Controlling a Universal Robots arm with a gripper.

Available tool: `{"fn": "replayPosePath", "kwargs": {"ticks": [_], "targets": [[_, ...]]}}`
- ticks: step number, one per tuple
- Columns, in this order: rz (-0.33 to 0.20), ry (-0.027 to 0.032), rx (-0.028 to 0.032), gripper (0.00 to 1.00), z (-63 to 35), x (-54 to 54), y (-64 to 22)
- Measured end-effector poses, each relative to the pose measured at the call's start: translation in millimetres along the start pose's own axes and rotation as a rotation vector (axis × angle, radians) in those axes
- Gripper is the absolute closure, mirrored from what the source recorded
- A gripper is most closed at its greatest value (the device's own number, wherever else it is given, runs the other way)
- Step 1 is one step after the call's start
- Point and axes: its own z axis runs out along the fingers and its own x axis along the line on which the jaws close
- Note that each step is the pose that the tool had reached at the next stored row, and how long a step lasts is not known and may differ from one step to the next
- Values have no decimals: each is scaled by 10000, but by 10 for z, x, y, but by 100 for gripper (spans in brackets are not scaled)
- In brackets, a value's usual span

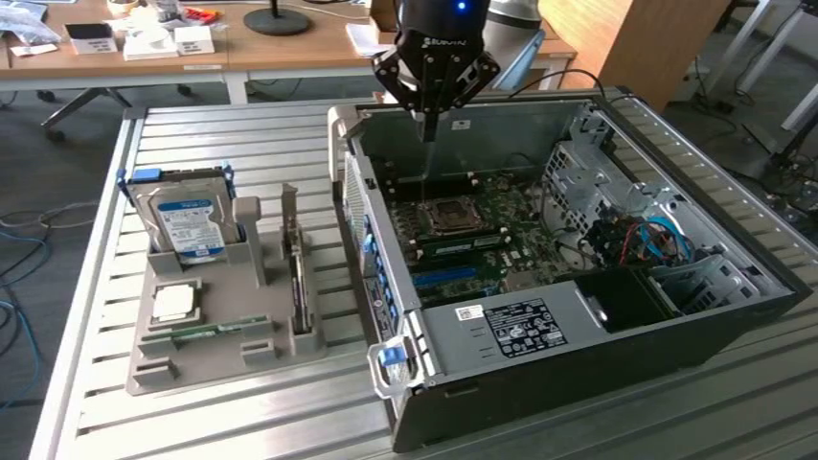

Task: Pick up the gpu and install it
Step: 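Reach for the gpu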

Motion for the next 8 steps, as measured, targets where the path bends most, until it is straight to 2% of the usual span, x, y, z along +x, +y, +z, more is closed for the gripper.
{"fn": "replayPosePath", "kwargs": {"ticks": [8], "targets": [[0,0,0,89,-1,33,-2]]}}
